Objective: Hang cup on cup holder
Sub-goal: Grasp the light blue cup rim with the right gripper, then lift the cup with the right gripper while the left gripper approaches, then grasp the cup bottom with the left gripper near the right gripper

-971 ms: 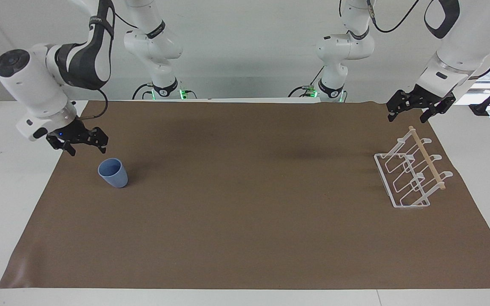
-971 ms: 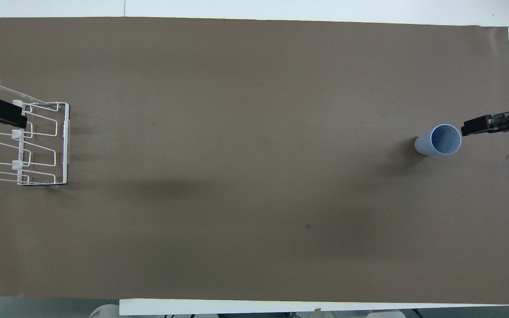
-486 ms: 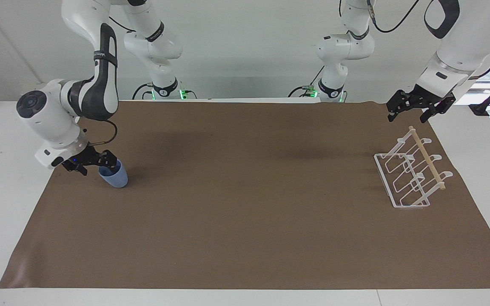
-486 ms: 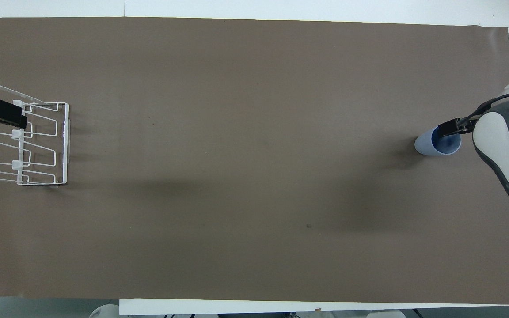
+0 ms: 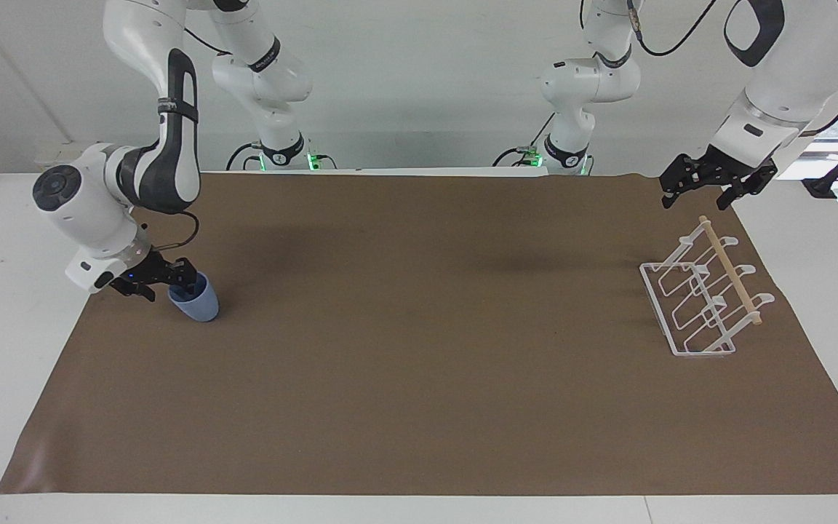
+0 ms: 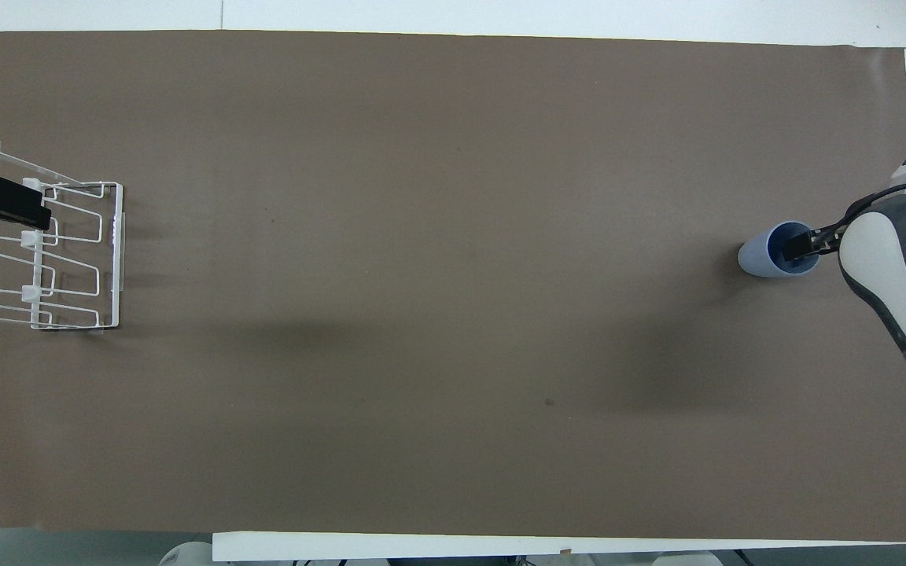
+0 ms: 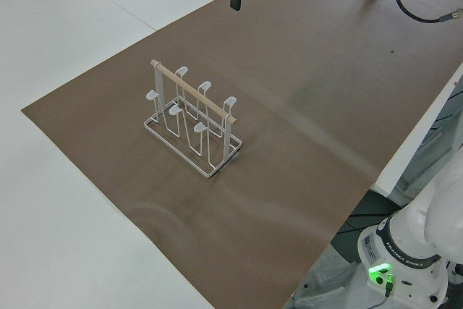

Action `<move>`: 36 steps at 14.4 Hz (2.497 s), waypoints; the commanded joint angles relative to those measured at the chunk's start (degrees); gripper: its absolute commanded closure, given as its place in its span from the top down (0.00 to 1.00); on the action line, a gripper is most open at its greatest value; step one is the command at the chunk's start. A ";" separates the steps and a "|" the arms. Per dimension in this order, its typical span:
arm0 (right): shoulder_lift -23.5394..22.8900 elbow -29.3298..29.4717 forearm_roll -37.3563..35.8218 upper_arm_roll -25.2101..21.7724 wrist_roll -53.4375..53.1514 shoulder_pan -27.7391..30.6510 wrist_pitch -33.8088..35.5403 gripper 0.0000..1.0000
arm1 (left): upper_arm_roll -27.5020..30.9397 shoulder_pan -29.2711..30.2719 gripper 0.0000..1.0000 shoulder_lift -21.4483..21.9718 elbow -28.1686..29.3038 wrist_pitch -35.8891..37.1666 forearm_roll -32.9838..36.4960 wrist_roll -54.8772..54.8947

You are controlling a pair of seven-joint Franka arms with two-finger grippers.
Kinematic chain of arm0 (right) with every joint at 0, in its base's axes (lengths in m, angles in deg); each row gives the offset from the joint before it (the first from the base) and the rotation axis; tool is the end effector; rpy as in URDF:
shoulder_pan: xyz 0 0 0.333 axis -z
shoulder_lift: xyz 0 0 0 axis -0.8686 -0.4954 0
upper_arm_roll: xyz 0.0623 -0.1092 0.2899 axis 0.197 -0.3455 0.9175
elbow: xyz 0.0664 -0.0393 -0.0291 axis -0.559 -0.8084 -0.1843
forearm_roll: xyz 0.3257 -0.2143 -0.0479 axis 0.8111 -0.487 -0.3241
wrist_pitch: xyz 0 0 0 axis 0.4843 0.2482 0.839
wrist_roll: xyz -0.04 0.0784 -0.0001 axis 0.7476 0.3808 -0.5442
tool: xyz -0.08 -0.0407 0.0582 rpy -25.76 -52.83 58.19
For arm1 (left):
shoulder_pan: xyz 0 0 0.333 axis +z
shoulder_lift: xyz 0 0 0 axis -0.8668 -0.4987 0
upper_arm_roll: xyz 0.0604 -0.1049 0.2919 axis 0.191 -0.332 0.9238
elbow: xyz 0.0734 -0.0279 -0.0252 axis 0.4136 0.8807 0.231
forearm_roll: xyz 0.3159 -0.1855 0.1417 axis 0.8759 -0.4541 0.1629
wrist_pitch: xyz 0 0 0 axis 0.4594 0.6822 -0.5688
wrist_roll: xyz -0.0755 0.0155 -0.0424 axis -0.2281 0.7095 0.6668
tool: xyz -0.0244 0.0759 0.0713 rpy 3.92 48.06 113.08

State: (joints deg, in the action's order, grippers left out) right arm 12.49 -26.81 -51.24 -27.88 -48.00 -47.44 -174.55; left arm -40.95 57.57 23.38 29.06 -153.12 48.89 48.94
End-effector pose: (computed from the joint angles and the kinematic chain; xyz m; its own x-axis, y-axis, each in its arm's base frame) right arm 0.5639 -0.1315 0.3546 0.9795 0.1865 -0.0765 0.1845 -0.9823 -0.0328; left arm 0.5416 -0.0605 0.6200 0.9864 -0.1575 -0.0477 -0.1577 -0.9875 -0.0013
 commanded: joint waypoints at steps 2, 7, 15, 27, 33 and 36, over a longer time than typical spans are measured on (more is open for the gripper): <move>-0.30 -1.05 1.05 0.26 1.21 0.15 -1.29 0.04 | 0.25 -0.39 1.00 1.51 1.43 0.69 -0.50 -0.68; -1.09 5.69 0.88 0.61 1.64 -0.12 6.85 0.00 | 0.17 0.05 1.00 1.95 2.31 0.87 -0.50 -0.50; 2.07 11.17 37.39 9.05 -2.29 -5.72 23.94 0.00 | -0.18 -0.73 1.00 5.03 8.46 -2.81 -1.02 -28.23; 4.88 3.96 66.87 9.05 -11.45 -23.32 11.64 0.00 | -0.27 -14.70 1.00 4.50 8.90 -14.68 -21.75 -101.71; 5.23 2.29 67.59 9.14 -11.89 -27.54 6.62 0.00 | -0.27 -22.44 1.00 4.23 11.44 -18.27 -25.02 -121.77; 5.23 2.29 67.85 9.14 -12.59 -27.80 6.62 0.00 | -0.36 -23.50 0.99 3.54 13.21 -21.10 -25.02 -124.26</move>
State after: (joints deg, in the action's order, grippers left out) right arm 16.09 -22.89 15.09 -18.70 -59.73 -75.29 -167.11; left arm -42.05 34.91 26.57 39.96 -171.70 24.80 -73.50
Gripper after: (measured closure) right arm 0.952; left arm 0.004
